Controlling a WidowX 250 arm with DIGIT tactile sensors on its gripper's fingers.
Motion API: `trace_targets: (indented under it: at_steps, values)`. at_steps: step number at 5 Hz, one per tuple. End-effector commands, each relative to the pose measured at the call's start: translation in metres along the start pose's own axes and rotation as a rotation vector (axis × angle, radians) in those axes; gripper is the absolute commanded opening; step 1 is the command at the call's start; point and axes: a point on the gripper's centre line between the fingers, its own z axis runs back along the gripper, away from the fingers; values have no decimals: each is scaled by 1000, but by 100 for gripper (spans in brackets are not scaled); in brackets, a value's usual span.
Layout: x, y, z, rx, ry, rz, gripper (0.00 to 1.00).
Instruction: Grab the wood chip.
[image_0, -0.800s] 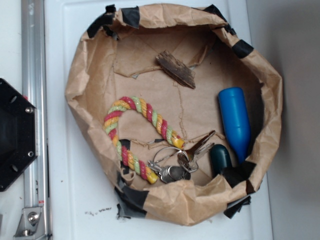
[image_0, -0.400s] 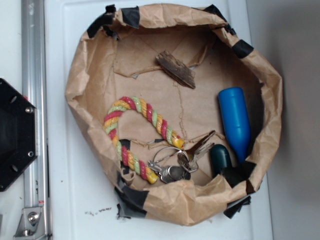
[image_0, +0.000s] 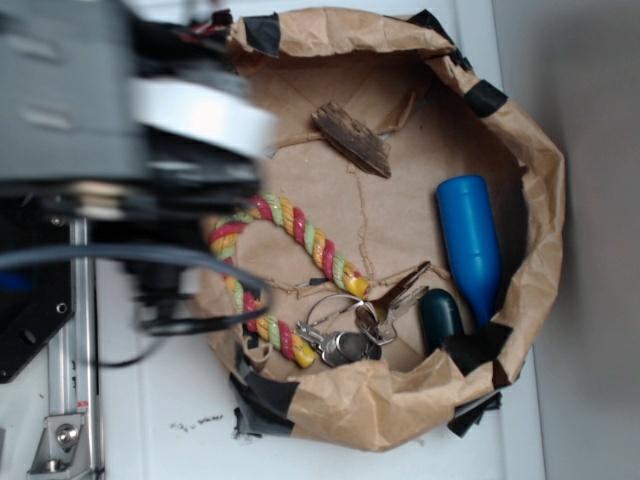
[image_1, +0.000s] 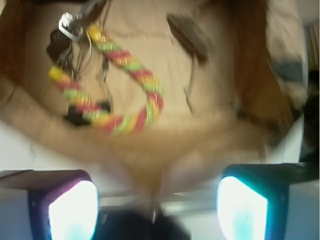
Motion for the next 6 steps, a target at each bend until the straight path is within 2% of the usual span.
trace_targets:
  at_steps: [1, 2, 3, 4, 5, 6]
  values:
    - [78, -8, -22, 89, -167, -266, 100]
    - [85, -16, -42, 126, -196, -341, 100]
    - [78, 4, -53, 76, -234, -387, 100]
    - [82, 24, -63, 38, -213, -408, 100]
    - [75, 35, -63, 41, -205, -390, 100]
    - [69, 46, -65, -4, -203, -403, 100]
